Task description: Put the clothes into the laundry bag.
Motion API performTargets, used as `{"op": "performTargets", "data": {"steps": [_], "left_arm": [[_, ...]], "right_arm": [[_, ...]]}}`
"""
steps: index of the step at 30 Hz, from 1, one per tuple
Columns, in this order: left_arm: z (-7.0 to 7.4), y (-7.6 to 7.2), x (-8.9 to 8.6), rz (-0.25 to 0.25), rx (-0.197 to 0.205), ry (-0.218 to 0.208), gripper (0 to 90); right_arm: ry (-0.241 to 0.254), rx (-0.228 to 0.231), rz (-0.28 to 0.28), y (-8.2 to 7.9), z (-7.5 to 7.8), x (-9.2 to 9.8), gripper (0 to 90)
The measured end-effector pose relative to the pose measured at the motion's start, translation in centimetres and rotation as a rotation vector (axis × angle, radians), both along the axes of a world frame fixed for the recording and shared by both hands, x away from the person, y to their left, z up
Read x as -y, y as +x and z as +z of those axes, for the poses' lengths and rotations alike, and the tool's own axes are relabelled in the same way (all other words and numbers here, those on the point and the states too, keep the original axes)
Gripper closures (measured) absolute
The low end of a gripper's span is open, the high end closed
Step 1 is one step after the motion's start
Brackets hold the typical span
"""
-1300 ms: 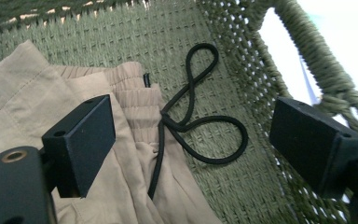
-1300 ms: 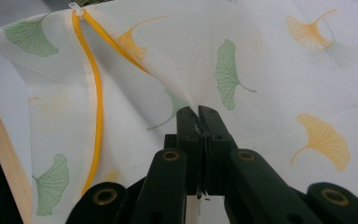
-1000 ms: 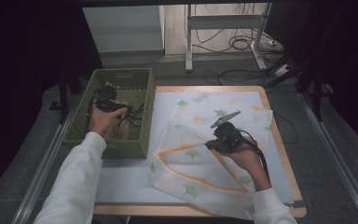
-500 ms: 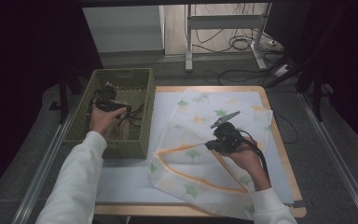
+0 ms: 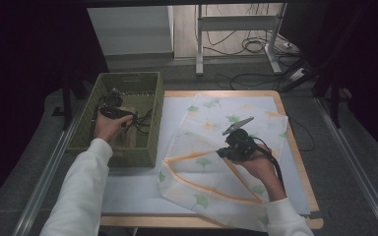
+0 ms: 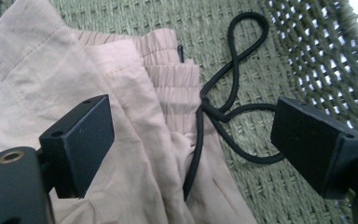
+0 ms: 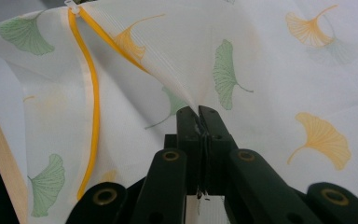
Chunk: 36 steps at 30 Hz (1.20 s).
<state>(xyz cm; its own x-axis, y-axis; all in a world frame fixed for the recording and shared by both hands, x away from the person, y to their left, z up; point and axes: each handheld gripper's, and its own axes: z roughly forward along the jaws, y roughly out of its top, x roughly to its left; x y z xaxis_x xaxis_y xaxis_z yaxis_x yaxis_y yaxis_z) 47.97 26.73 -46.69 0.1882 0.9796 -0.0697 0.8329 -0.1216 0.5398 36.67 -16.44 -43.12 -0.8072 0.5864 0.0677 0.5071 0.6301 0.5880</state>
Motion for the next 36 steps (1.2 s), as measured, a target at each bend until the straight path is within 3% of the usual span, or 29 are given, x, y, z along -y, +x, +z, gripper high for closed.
{"op": "performTargets", "data": {"steps": [10, 18, 19, 28, 36], "left_arm": [[-1.3, 0.1, -0.8, 0.001, -0.064, -0.011, 13.5], [-2.0, 0.9, -0.3, -0.026, -0.119, 0.023, 12.8], [-2.3, 1.0, -0.4, -0.027, -0.141, 0.031, 12.7], [-3.3, 1.3, -0.4, -0.022, -0.203, 0.004, 12.0], [-4.0, 2.1, 0.3, -0.029, -0.266, 0.038, 8.6]], "right_arm": [[0.000, -0.002, -0.004, 0.1, -0.2, 0.0, 86.4], [0.000, -0.007, -0.005, 0.1, -0.2, 0.0, 86.4], [0.002, -0.007, -0.006, 0.1, -0.2, 0.0, 86.5], [0.002, -0.010, -0.007, 0.2, -0.3, 0.0, 86.4], [0.003, -0.011, -0.008, 0.2, -0.3, 0.1, 86.3]]}}
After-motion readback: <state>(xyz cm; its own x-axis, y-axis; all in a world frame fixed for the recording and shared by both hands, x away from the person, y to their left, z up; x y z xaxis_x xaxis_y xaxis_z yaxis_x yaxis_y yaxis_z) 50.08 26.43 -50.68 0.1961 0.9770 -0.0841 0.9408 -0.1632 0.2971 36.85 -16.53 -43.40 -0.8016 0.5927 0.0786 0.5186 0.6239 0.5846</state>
